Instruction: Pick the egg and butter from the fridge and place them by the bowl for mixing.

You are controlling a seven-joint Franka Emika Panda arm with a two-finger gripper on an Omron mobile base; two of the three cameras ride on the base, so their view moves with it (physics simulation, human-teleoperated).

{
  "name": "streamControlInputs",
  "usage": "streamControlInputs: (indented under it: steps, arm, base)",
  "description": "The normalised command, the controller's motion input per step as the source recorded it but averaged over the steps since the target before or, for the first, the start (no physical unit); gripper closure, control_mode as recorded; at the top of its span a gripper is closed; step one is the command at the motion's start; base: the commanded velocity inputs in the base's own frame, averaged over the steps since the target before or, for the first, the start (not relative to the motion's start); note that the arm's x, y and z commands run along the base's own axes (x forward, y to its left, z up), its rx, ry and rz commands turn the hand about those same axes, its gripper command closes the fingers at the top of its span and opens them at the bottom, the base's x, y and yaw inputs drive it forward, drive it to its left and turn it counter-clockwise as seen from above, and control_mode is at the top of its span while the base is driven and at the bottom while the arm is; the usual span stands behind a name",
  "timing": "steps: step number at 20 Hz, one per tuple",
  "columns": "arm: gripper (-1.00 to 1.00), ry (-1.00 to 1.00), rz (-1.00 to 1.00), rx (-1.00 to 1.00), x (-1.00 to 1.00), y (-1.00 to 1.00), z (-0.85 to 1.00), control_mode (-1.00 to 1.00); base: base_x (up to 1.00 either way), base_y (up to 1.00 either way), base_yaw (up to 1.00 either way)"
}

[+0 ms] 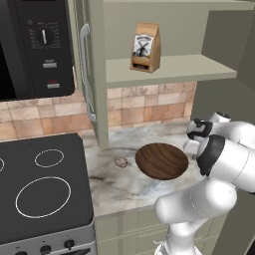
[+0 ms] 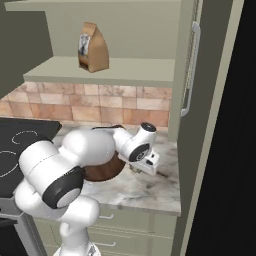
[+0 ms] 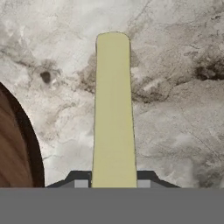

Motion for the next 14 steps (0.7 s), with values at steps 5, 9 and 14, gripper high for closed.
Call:
streamControlInputs:
  steps: [5,9,14]
  arm:
    - [1.00,-0.08,0.01,0.00,0.13,0.00,-0.22,-1.00]
    - [1.00,-0.07,0.01,0.00,0.23,0.00,-0.18,-1.00]
    - [1.00,-0.07,0.04,0.00,0.11,0.00,-0.17,-1.00]
  base:
    - [0.00,0.00,0.00]
    - [0.00,0.00,0.00]
    - [0.00,0.00,0.00]
